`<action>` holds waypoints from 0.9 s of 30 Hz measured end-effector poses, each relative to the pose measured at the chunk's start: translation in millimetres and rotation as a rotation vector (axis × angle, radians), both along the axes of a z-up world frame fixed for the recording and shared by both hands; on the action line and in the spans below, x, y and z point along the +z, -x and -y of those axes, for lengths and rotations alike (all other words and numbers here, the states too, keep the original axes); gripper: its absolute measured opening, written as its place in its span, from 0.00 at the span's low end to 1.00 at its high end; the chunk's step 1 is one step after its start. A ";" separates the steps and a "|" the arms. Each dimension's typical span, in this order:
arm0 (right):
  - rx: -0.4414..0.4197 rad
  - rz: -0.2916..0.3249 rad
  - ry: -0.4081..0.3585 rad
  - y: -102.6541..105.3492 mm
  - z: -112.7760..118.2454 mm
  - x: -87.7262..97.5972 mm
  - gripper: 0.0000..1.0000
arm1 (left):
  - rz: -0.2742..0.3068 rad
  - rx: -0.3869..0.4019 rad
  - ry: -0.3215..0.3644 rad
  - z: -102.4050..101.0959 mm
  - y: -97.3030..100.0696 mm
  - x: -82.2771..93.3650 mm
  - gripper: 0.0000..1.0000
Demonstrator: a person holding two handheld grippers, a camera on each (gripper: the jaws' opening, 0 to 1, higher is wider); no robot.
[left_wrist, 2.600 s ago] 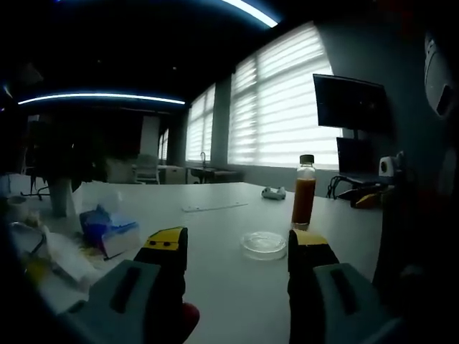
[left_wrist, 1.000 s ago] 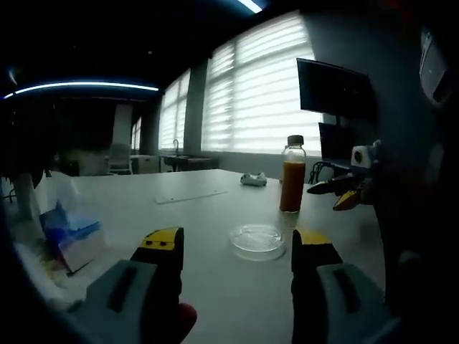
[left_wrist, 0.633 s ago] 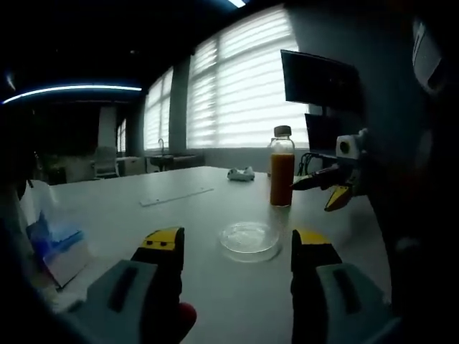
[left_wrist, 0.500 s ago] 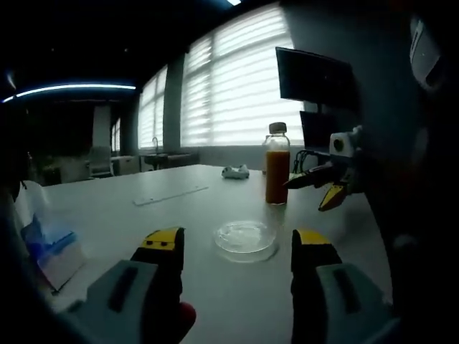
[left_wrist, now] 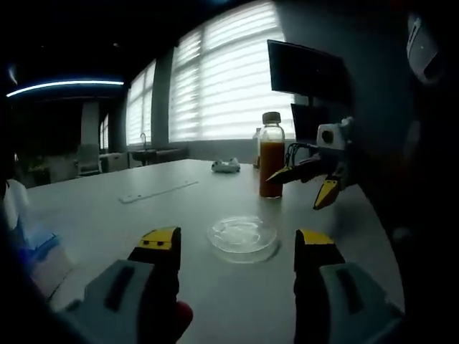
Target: Open the Petri dish lid, place the lid on the table, pour the liquid culture medium into the Petri dish, pick up the Petri dish lid from the table, and close the Petri dish
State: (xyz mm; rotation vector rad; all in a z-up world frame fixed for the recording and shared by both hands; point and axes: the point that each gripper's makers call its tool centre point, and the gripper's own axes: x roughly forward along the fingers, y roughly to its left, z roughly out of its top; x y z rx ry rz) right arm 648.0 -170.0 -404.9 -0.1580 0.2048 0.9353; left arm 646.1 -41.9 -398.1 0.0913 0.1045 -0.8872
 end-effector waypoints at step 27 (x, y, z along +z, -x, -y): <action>0.098 -0.052 -0.030 -24.4 -11.1 -23.0 0.69 | -0.037 -0.088 -0.042 25.1 -24.8 -31.0 0.55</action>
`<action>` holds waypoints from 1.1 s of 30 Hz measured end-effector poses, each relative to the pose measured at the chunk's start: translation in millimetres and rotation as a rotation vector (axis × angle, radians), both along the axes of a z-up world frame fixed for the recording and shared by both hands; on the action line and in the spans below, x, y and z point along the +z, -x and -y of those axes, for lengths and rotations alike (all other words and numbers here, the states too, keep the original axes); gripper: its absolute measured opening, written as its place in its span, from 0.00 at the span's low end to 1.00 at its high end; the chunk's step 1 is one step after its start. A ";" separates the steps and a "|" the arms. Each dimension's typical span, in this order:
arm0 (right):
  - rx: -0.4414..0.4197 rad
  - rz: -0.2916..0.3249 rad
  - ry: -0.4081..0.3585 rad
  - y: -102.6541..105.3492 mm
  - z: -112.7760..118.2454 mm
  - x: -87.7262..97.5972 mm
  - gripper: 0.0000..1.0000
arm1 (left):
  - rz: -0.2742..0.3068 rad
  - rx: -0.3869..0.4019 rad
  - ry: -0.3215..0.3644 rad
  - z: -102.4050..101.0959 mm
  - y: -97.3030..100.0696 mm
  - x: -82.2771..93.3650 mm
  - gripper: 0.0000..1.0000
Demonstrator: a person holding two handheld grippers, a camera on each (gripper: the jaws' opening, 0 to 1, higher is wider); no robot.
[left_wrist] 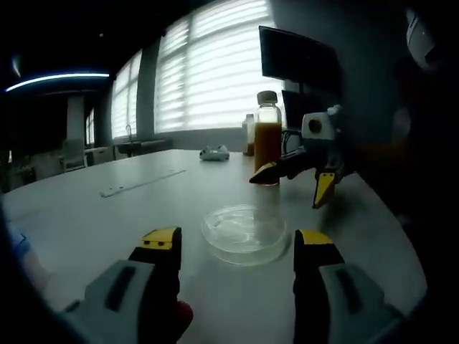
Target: Open the Petri dish lid, place the lid on the table, pour the liquid culture medium into the Petri dish, pick up the Petri dish lid from the table, and close the Petri dish
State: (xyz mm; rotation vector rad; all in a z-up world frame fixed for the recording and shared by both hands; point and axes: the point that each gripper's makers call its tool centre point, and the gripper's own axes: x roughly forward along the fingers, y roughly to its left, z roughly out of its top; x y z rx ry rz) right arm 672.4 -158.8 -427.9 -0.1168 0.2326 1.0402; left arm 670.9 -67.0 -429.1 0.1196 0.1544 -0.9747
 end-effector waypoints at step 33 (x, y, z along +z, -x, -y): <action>0.120 -0.030 0.060 -10.0 -28.4 -34.8 0.60 | -0.057 -0.089 -0.066 20.7 -10.7 -27.5 0.54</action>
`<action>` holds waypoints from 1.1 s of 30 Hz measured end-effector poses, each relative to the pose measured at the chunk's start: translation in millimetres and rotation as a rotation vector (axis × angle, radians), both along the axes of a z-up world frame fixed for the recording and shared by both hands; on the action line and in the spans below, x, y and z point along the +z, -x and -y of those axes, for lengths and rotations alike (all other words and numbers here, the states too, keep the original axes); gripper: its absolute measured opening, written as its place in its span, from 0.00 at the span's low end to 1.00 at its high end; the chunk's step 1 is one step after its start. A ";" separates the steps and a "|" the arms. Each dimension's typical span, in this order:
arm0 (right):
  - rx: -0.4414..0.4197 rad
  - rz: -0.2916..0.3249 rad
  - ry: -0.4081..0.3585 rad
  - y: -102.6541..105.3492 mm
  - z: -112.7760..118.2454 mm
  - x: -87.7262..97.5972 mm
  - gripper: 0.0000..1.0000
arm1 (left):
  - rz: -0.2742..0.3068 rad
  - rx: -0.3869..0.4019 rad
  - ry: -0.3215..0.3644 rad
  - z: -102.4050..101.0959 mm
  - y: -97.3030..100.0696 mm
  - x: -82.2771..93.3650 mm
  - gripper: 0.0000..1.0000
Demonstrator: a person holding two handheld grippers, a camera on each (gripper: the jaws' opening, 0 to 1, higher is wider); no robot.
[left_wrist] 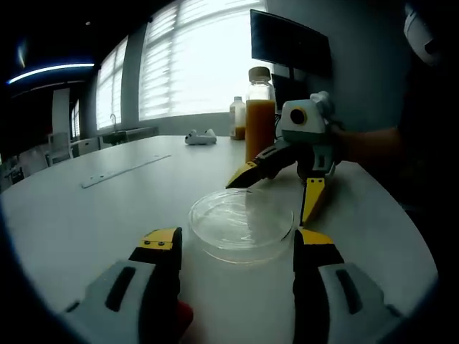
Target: Open the Petri dish lid, place the lid on the table, pour the liquid culture medium into the Petri dish, pick up the Petri dish lid from the table, and close the Petri dish
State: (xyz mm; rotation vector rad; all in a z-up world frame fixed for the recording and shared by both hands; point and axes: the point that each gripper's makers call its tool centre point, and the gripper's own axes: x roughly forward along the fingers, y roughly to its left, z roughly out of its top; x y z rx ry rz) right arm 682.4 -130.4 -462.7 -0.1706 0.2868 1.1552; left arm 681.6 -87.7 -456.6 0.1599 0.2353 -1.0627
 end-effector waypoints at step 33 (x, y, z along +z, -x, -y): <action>0.070 -0.010 -0.028 9.4 -8.8 -1.0 0.54 | -0.046 -0.057 -0.007 8.1 0.3 -7.0 0.53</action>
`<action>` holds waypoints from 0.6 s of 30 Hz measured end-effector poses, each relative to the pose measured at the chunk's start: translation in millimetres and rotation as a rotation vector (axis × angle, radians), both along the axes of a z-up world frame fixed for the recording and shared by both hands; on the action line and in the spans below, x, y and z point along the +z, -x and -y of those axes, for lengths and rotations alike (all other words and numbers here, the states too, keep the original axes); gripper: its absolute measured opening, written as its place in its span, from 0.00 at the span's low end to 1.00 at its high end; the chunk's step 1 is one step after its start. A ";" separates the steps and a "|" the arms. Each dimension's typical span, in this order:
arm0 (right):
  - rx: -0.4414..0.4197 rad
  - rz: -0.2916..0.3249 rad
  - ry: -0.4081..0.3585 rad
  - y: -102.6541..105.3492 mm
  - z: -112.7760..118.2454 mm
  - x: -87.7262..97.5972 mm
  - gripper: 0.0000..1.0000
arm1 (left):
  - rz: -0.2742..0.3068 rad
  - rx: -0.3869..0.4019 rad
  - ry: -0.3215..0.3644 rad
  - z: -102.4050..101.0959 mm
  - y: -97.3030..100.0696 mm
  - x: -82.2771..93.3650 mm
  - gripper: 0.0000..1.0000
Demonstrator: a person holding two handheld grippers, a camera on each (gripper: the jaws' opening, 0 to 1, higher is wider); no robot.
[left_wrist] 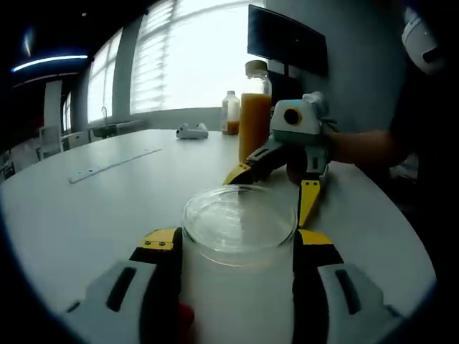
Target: Open the Petri dish lid, place the lid on the table, pour the liquid culture medium into the Petri dish, pick up the Petri dish lid from the table, and close the Petri dish
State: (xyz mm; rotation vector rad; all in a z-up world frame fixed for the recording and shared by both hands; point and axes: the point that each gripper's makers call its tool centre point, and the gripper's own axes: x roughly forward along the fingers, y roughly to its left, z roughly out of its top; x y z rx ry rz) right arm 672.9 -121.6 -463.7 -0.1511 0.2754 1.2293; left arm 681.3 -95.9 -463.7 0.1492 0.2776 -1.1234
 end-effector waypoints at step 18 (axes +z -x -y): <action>0.001 -0.004 -0.013 -2.0 0.6 2.8 0.54 | 0.022 0.000 0.009 -1.5 -0.5 4.8 0.53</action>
